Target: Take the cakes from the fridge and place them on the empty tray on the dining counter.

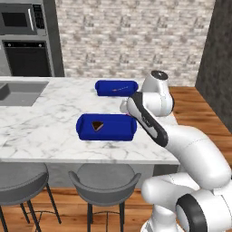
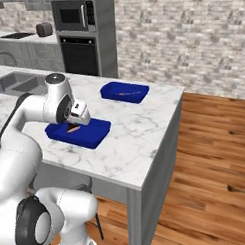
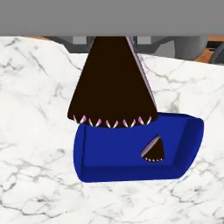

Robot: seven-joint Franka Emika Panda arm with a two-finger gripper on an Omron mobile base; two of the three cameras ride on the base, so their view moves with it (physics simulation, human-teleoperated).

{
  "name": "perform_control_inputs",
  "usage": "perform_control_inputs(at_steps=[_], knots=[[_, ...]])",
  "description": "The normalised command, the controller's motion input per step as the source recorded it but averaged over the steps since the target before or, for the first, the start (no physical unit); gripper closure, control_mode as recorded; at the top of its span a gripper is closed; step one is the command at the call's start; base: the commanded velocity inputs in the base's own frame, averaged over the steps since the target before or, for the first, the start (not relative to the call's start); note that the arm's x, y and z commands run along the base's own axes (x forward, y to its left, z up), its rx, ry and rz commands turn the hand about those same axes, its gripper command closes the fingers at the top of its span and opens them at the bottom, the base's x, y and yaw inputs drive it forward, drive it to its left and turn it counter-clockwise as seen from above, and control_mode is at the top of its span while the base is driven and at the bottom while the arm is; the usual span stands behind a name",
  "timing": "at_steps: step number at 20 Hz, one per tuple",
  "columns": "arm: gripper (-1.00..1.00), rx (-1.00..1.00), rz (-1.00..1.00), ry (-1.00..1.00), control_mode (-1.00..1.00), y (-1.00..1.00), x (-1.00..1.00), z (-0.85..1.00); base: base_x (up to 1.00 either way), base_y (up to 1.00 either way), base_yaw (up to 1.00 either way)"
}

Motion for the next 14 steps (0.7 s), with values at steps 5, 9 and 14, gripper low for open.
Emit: perform_control_inputs(at_steps=[5, 9, 14], knots=[[1.0, 0.0, -0.03, 0.0, -1.0, 0.0, 0.2, -0.4, 0.0, 0.0, 0.0], [1.0, 0.0, 0.0, 0.0, -1.0, 0.0, 0.16, -0.4, 0.0, 0.0, 0.0], [1.0, -0.03, 0.0, 0.0, -1.0, 0.0, 0.23, -0.37, 0.0, 0.0, 0.0]])
